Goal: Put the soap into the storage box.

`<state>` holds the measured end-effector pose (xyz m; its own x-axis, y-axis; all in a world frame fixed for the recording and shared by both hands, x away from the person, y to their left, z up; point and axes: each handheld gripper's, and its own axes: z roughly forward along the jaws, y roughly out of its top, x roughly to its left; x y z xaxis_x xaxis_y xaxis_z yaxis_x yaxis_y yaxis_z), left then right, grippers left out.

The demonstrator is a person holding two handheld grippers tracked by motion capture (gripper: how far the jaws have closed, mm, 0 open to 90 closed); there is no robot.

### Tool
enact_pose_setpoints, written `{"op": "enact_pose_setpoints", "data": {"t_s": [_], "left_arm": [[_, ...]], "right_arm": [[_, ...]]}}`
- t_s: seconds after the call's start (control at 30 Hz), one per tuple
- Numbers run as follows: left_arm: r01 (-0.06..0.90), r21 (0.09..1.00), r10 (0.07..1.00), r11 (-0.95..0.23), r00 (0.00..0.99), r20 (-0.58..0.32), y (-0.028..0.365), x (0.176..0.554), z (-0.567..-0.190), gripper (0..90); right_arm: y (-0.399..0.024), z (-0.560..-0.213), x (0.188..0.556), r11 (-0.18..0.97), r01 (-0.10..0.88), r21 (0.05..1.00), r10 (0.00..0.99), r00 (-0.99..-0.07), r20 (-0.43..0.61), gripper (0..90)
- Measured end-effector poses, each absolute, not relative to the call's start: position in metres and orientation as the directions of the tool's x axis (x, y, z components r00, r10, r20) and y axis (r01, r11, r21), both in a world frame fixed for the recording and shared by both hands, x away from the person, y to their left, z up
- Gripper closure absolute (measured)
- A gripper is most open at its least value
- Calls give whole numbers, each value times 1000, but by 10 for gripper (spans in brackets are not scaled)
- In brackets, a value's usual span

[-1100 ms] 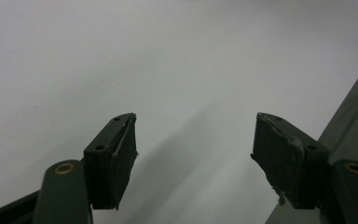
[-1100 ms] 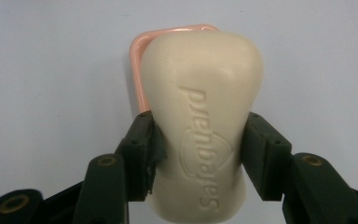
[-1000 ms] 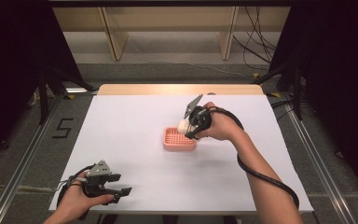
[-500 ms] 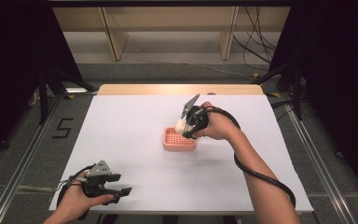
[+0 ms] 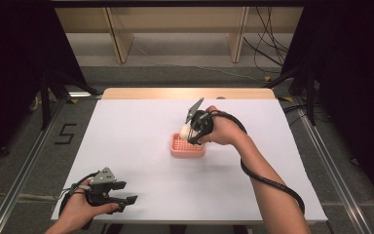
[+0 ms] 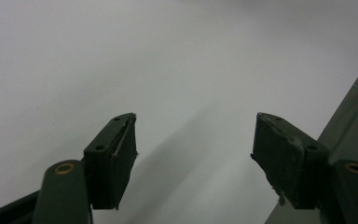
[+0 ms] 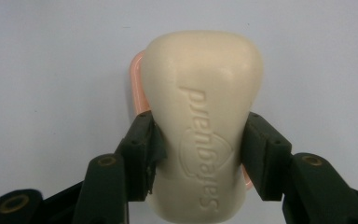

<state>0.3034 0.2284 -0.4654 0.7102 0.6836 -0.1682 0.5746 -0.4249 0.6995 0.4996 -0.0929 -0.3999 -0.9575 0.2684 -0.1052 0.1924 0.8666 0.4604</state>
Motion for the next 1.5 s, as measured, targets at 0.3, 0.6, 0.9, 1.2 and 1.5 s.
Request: {"op": "enact_pose_setpoints", "data": {"t_s": [0.3, 0.6, 0.9, 1.2, 1.5], "left_arm": [[576, 698, 681, -427, 712, -170, 229, 304, -465, 299], [575, 698, 681, -427, 712, -171, 229, 304, -465, 298], [574, 697, 684, -430, 711, -164, 229, 304, -465, 298], [574, 702, 684, -423, 710, -168, 228, 303, -465, 299], [570, 702, 678, -427, 716, -169, 229, 304, -465, 299]], "right_arm": [[-89, -403, 501, 873, 187, 451, 261, -960, -107, 507], [-84, -406, 502, 884, 204, 421, 269, -958, -100, 508], [-81, -411, 504, 889, 189, 417, 253, -962, -103, 507], [-78, -414, 504, 893, 214, 396, 273, -957, -97, 507], [-78, -416, 505, 894, 217, 392, 274, -957, -96, 507]]}}
